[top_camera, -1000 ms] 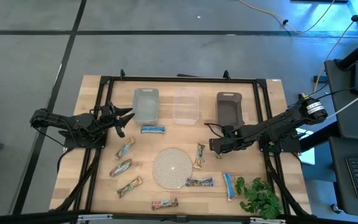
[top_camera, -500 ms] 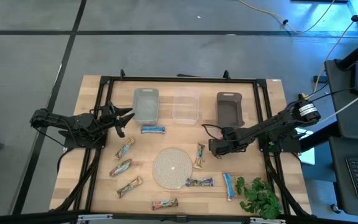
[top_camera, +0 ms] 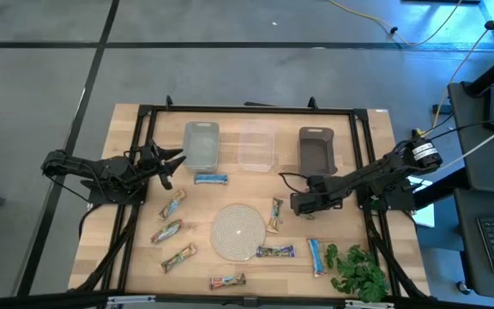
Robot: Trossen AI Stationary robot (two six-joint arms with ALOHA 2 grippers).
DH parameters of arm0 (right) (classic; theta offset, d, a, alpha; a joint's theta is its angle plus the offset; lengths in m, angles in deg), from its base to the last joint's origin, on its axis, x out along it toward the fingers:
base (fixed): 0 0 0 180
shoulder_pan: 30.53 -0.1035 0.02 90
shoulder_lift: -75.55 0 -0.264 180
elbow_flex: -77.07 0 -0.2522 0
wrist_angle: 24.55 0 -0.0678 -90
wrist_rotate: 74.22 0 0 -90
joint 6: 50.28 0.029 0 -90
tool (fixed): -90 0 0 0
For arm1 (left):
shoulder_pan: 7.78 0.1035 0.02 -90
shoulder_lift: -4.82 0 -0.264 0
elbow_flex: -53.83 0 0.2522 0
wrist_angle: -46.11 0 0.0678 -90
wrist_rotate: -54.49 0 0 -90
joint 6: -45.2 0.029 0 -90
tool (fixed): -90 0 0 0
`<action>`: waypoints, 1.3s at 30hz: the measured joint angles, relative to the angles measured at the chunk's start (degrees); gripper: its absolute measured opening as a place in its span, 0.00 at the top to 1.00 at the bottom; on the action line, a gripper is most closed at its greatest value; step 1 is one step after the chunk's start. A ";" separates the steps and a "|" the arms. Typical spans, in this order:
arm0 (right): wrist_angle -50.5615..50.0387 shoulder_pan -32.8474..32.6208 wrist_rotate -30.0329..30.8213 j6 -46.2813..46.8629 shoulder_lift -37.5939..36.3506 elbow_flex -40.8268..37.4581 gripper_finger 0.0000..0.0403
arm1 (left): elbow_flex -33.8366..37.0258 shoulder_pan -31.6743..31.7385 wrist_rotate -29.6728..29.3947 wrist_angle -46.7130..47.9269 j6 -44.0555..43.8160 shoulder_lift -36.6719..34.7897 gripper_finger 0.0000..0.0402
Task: Pick and place Granola Bars by type
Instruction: Put the red granola bar into the black bin
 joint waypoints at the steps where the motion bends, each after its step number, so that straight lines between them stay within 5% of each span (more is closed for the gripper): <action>1: -0.19 0.00 -0.30 -0.01 0.00 0.01 0.63 | 0.00 0.02 -0.02 0.00 0.02 0.00 0.66; 18: -4.51 0.00 -2.23 -3.77 0.34 3.30 0.78 | 0.00 0.02 -0.11 0.02 0.04 0.00 0.66; 27: 3.94 -0.02 -2.10 -7.55 -2.12 3.39 0.83 | 0.01 0.02 -0.11 0.03 0.04 0.00 0.66; 32: 8.06 -0.02 2.34 -10.31 -7.84 3.39 0.83 | 0.02 0.01 -0.09 0.09 0.04 0.00 0.66; 39: 7.13 1.01 19.48 -14.90 -21.16 3.45 0.83 | 0.00 0.02 -0.09 0.05 0.04 0.00 0.66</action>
